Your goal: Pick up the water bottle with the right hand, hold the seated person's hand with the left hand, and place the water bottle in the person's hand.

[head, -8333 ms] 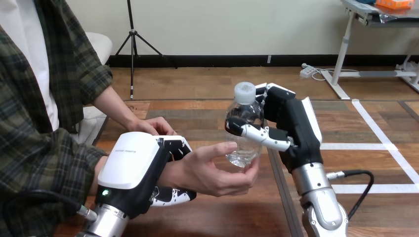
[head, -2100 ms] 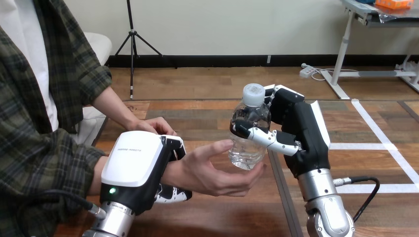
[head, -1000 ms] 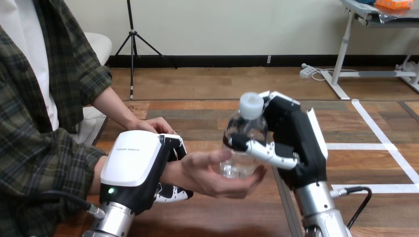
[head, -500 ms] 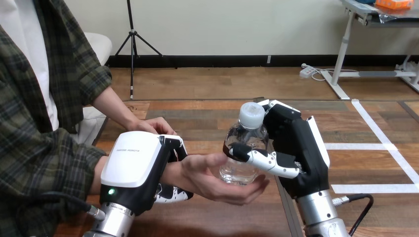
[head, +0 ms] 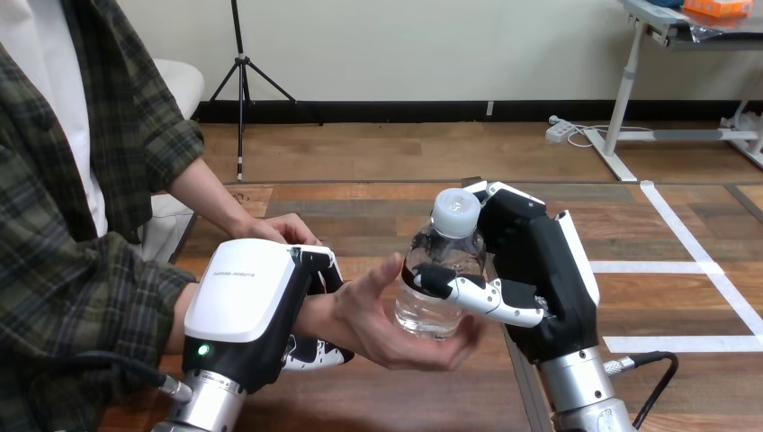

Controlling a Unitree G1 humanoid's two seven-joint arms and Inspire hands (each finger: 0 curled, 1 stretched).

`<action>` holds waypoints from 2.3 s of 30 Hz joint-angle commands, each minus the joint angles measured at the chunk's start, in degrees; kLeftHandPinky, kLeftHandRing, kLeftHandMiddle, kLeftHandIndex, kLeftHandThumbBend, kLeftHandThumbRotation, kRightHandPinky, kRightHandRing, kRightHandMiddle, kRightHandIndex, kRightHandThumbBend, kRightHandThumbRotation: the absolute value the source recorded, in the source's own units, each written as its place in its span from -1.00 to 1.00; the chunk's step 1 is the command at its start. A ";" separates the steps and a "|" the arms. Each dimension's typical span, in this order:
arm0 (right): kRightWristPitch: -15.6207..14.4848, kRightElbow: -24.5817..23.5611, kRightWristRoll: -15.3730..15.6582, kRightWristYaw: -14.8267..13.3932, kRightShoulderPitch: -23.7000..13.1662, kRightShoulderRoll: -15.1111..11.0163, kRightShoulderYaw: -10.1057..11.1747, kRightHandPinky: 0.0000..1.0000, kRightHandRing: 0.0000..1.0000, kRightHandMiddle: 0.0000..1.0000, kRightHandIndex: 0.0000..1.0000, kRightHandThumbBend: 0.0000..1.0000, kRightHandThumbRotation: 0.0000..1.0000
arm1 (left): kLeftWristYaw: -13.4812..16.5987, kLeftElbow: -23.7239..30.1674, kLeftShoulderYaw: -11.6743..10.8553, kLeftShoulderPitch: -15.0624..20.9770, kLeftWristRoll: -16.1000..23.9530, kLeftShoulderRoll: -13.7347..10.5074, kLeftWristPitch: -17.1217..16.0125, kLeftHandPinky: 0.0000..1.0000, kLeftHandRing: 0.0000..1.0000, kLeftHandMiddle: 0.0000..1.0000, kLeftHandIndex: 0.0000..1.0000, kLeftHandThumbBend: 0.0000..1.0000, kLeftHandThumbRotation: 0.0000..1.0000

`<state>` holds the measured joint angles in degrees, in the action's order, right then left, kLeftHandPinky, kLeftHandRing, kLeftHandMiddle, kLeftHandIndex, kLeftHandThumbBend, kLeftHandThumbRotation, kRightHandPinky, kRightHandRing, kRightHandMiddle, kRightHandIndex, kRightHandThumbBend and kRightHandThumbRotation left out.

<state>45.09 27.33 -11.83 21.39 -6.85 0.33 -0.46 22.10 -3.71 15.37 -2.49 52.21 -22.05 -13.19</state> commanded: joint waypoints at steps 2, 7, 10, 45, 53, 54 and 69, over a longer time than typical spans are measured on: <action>0.42 -3.17 -1.05 0.37 -1.34 0.88 -0.30 -0.29 -0.23 -0.12 -0.06 0.14 -1.00 | 1.16 -0.51 -0.48 3.02 -0.55 -0.15 -0.05 -0.33 -0.31 -0.26 -0.29 0.85 -1.00; 0.16 -3.36 -1.17 0.44 -1.22 0.82 -0.40 -0.29 -0.23 -0.12 -0.06 0.15 -1.00 | 1.01 -0.46 -0.49 3.01 -0.57 -0.18 0.04 -0.33 -0.31 -0.26 -0.29 0.84 -1.00; 0.15 -3.38 -1.41 0.64 -1.15 0.75 -0.43 -0.28 -0.23 -0.12 -0.05 0.15 -1.00 | 1.09 -0.49 -0.47 2.93 -0.58 -0.11 0.03 -0.33 -0.31 -0.26 -0.29 0.84 -1.00; -0.67 -2.85 -1.65 1.31 -1.56 0.03 -0.52 -0.24 -0.23 -0.11 -0.02 0.14 -1.00 | 1.23 -0.78 -0.45 2.84 -0.80 0.15 -0.05 -0.34 -0.32 -0.26 -0.30 0.84 -1.00; -0.50 -2.51 -1.46 1.30 -1.94 0.00 -0.49 -0.24 -0.22 -0.11 -0.02 0.14 -1.00 | 1.44 -0.90 -0.44 2.87 -0.67 0.16 -0.04 -0.34 -0.32 -0.26 -0.30 0.85 -1.00; -0.50 -2.47 -1.49 1.33 -1.98 0.01 -0.48 -0.24 -0.22 -0.11 -0.02 0.14 -1.00 | 1.48 -0.94 -0.46 2.88 -0.77 0.16 -0.15 -0.34 -0.32 -0.26 -0.30 0.84 -1.00; -0.91 -2.67 -0.60 0.45 -2.13 -0.08 -0.36 -0.19 -0.19 -0.10 0.02 0.16 -1.00 | 1.51 -0.90 -0.45 2.82 -0.76 0.31 0.02 -0.34 -0.32 -0.26 -0.30 0.84 -1.00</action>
<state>44.12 27.14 -12.70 22.38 -6.85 0.41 -1.59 22.24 -4.18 15.46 -2.49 52.14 -22.03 -13.45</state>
